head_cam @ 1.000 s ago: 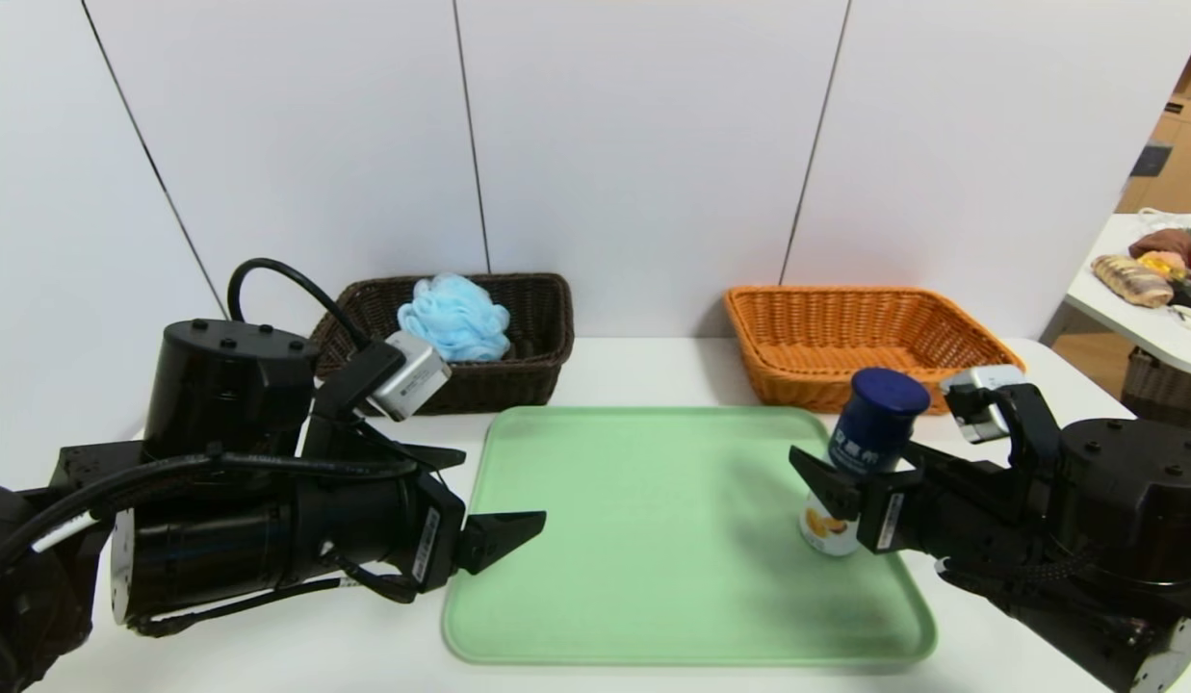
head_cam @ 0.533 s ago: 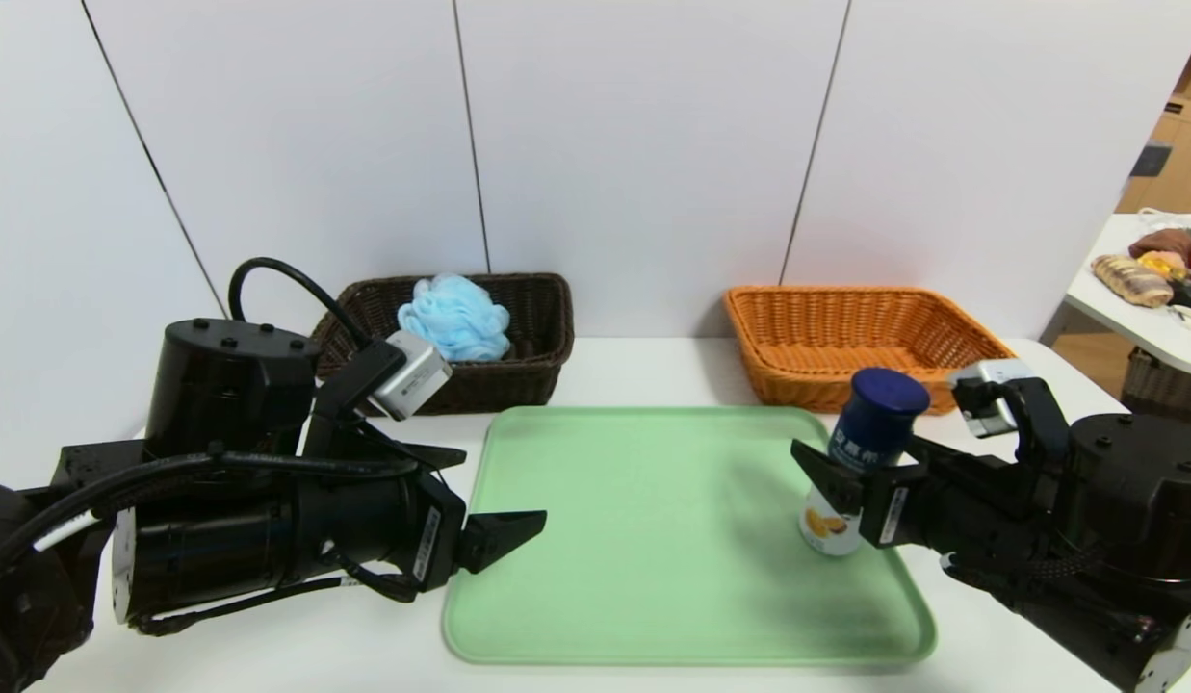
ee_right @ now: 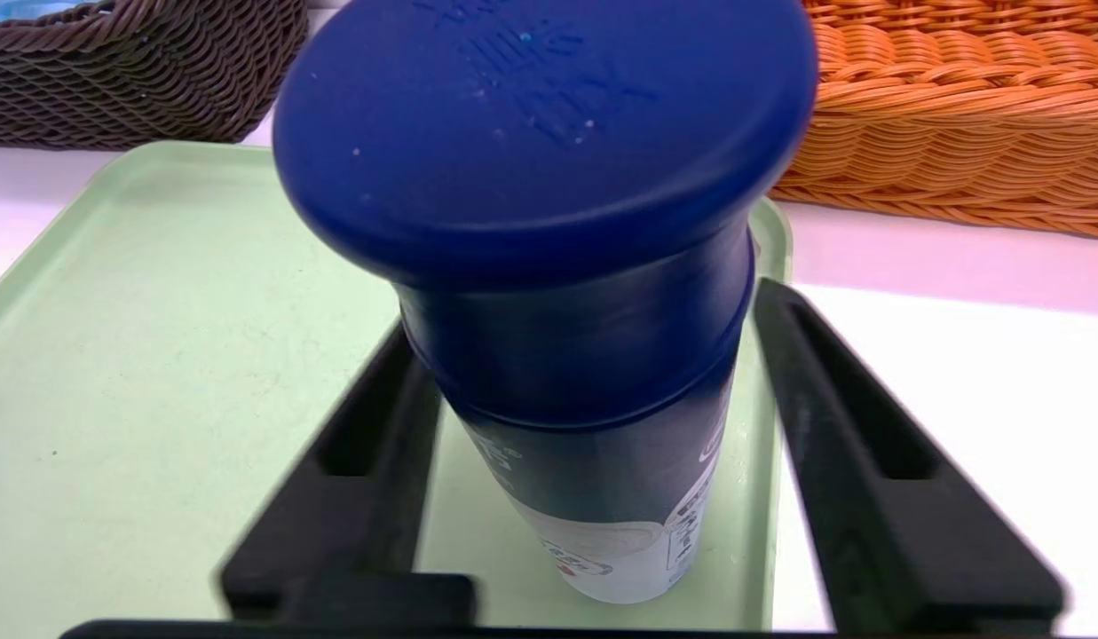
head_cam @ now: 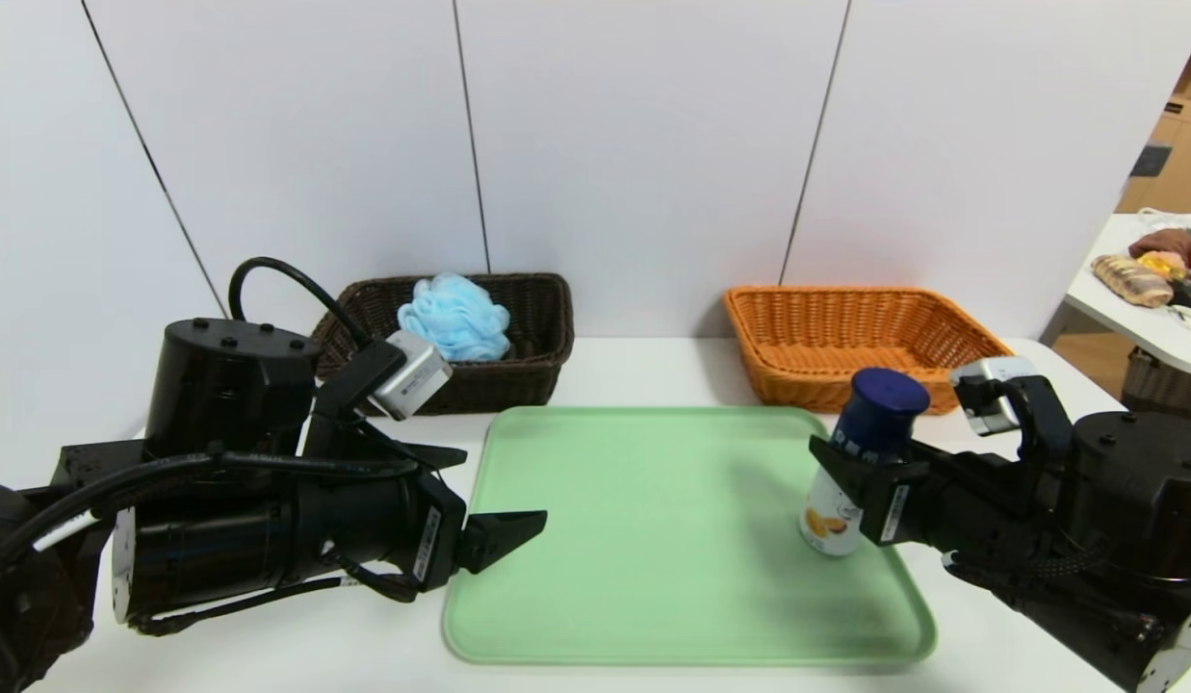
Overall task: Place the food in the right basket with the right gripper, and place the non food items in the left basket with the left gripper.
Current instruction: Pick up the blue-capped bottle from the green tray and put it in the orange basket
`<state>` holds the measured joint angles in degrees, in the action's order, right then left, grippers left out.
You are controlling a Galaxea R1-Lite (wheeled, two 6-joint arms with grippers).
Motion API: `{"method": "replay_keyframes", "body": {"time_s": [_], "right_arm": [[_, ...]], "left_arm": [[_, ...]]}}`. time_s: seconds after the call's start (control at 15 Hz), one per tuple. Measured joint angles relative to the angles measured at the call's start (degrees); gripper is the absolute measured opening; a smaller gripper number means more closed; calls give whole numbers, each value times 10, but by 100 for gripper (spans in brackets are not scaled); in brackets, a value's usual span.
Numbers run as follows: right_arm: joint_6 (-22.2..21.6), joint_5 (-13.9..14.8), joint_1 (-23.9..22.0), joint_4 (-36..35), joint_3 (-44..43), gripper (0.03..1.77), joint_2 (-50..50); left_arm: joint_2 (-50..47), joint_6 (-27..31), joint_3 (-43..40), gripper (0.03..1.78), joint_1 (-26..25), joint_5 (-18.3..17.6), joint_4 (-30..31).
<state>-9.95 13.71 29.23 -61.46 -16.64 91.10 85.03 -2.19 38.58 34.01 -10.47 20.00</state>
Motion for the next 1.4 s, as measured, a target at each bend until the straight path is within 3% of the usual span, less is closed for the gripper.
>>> {"method": "replay_keyframes", "body": {"time_s": [0.2, 1.0, 1.4], "right_arm": [[0, 0, 0, 0, 1, 79, 0], [2, -5, 1, 2, -27, 77, -39], [31, -7, -4, 14, -77, 76, -48]], "left_arm": [[0, 0, 0, 169, 0, 0, 0], [-10, -1, 0, 169, -1, 0, 0], [-15, -2, 0, 169, -1, 0, 0]]}}
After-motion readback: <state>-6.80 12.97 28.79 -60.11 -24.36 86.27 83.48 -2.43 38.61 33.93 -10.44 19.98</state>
